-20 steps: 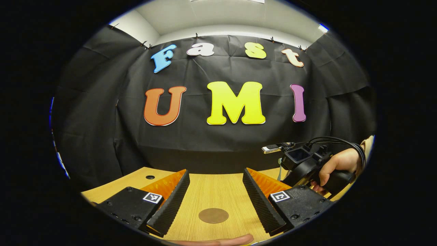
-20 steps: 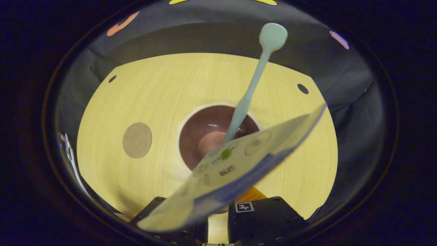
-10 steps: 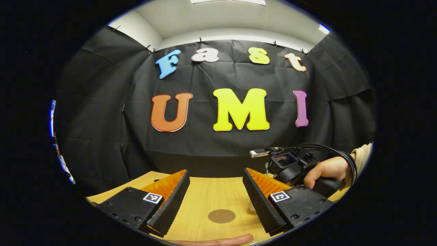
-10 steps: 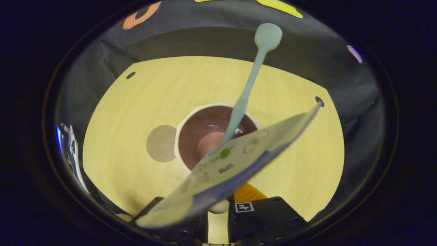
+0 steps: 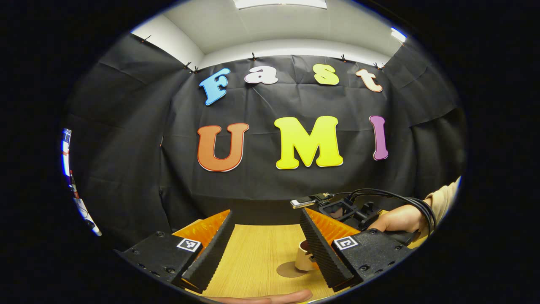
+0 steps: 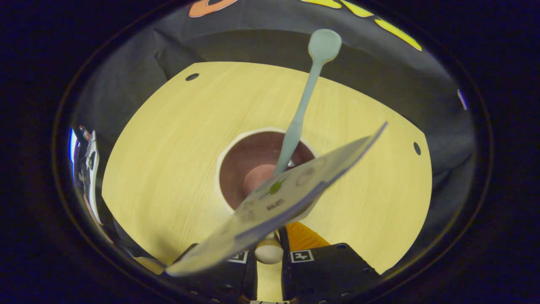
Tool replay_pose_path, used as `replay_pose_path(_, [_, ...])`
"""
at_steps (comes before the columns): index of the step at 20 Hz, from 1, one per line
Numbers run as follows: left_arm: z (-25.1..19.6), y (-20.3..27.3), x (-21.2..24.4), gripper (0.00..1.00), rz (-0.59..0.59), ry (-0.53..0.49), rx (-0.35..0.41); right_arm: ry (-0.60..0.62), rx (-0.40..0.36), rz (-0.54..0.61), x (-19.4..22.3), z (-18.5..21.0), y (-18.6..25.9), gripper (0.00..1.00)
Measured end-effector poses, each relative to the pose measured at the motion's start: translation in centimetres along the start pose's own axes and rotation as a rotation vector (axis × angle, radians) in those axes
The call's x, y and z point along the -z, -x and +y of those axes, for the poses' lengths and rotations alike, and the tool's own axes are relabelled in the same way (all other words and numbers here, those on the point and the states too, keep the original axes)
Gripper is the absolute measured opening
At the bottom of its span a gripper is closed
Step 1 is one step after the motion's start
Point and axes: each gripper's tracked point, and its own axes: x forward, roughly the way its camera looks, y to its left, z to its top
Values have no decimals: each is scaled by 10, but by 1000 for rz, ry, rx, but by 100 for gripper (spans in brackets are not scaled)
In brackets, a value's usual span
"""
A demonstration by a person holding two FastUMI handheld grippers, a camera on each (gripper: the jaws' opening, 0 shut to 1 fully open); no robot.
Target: Put the toothbrush and toothpaste on the desktop into the cup, then pick up the cup and place it on the coaster on the desktop.
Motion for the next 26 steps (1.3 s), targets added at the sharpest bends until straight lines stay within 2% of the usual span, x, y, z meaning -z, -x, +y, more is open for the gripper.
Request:
replay_pose_path(5, [21, -4, 0, 98, -5, -11, -43, 22, 12, 7, -8, 14, -9, 22])
replay_pose_path(11, [27, -3, -3, 98, -18, -18, -51, 28, 41, 23, -7, 20, -14, 22])
replay_pose_path(14, [30, -2, -6, 98, -37, -20, -58, 26, 2, 30, -8, 28, -17, 22])
replay_pose_path(17, [26, -2, -2, 98, -27, -13, -47, 47, 41, 43, -4, 28, -19, 24])
replay_pose_path(21, [31, -4, 1, 98, -18, -16, -54, 23, 17, 23, -14, 27, -19, 25])
replay_pose_path(24, [33, -8, 2, 98, -13, -16, -59, 28, 24, 2, -16, 22, -8, 29])
replay_pose_path(25, [33, -7, 4, 98, -10, -14, -59, 36, 32, -10, -18, 19, -5, 34])
replay_pose_path(26, [32, -6, 5, 98, -8, -12, -55, 32, 35, -18, -19, 17, -3, 51])
